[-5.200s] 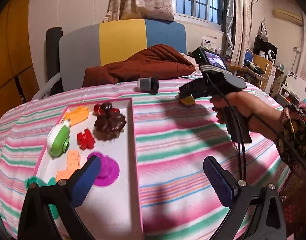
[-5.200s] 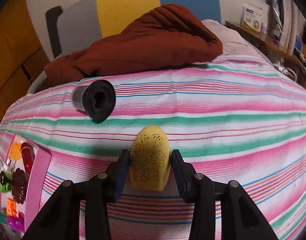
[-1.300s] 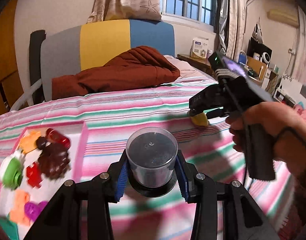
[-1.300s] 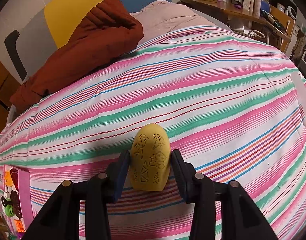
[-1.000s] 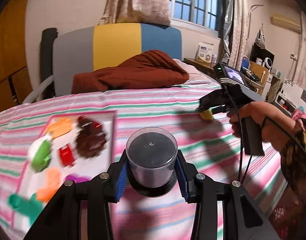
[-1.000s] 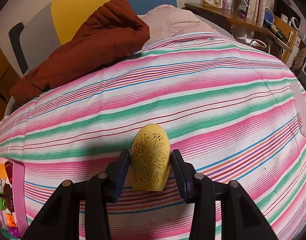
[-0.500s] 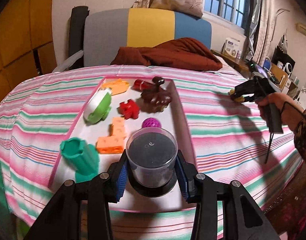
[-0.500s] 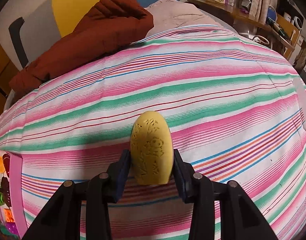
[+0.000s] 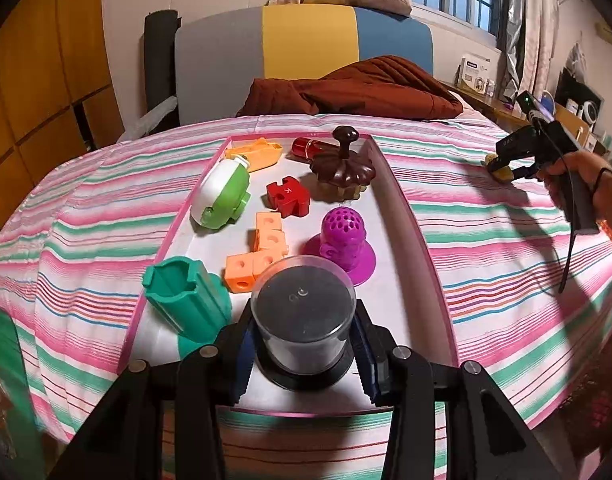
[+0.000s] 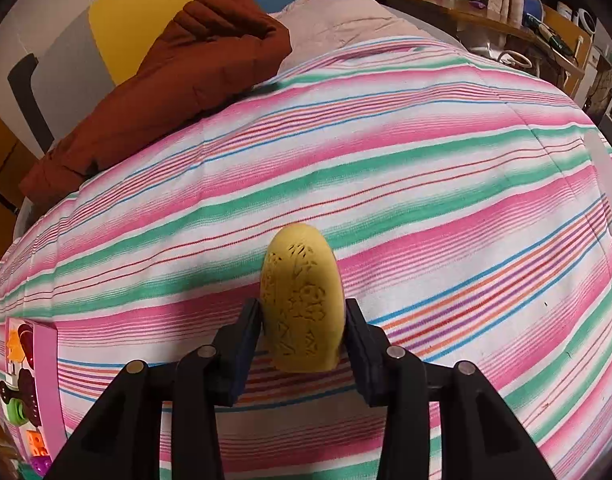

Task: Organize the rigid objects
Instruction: 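Carry the container into the tray and release it while the right tool holds the egg, then carry the yellow egg-shaped toy toward the tray with the right tool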

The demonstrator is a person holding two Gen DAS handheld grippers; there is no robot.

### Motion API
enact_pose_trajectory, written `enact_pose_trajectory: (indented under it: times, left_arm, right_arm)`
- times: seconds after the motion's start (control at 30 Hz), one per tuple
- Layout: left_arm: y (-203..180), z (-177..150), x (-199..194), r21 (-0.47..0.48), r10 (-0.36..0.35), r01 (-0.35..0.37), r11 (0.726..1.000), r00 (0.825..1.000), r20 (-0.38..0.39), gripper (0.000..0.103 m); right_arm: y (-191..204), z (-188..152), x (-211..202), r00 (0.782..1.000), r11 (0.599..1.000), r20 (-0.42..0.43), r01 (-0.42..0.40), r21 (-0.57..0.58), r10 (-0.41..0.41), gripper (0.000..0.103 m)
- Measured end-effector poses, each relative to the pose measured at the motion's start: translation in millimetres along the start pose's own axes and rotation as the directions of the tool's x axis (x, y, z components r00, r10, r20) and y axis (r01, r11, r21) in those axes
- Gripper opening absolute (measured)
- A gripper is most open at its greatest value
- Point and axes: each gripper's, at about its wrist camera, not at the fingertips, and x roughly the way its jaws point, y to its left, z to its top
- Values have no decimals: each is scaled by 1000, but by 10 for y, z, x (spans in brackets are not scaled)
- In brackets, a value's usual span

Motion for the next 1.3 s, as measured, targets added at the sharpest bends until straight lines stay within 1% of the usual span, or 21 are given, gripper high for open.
enact_pose_trajectory:
  times: [0.07,0.1,0.2,0.27,0.33,0.4,0.47,0.5,0.53,0.57,0.6,0.73,0.9,0.97,1.0,1.1,1.23,1.3]
  left_arm:
    - [16,17,1,4,16,-16,1000,1000,1,44]
    - [27,21,3,2,24,-24,1000,1000,2,44]
    - [91,25,24,-7,60,-60,998,998,4,45]
    - [115,14,50,-14,63,-63,998,998,-5,47]
    - [127,-8,63,-26,64,-65,998,998,-14,47]
    - [118,-27,45,-41,46,-46,998,999,-13,50]
    - [94,-52,-25,-58,15,-14,998,1000,13,66]
    - [76,-61,-68,-60,2,0,998,1000,30,70]
    - [55,-58,-101,-58,-8,10,998,999,45,76]
    - [34,-61,-145,-53,-17,20,998,998,63,80]
    - [4,-61,-195,-41,-24,28,999,996,85,81]
    - [-63,-39,-256,-17,-17,19,1000,994,105,82]
    - [-34,-29,-265,-52,-12,18,999,995,102,83]
    - [-8,-34,-271,-63,-6,13,998,995,101,83]
    - [1,-37,-274,-66,-4,10,998,995,101,84]
    - [18,-39,-281,-77,0,8,997,995,102,84]
    - [1,-36,-277,-74,-7,15,997,995,99,84]
    - [-11,-38,-293,-65,-3,10,998,994,105,84]
  right_arm:
    - [-49,8,-22,1000,999,-9,-21,27,21,41]
    - [-89,8,-64,999,997,-4,-46,56,46,42]
    - [-200,15,-199,996,990,36,-91,109,88,43]
    - [-236,20,-245,995,989,56,-89,118,83,43]
    - [-225,18,-254,996,992,63,-74,105,68,43]
    - [-187,9,-233,996,993,58,-73,89,68,43]
    - [-163,2,-220,995,993,58,-84,83,79,43]
    - [-150,9,-210,995,994,61,-85,76,80,43]
    - [-148,52,-174,995,994,64,-81,67,77,42]
    - [-139,64,-163,995,995,72,-79,59,75,43]
    - [-137,81,-145,994,995,79,-81,54,77,43]
    - [-214,109,-82,992,990,76,-107,89,100,43]
    - [-249,182,-24,987,985,109,-133,107,121,43]
    - [-237,204,-6,984,984,120,-146,100,134,43]
    - [-216,210,20,985,986,112,-144,86,134,43]
    - [-136,193,54,991,993,81,-108,47,104,43]
    - [-18,161,49,994,997,96,-54,-50,58,43]
    - [64,133,35,996,995,91,-16,-98,25,44]
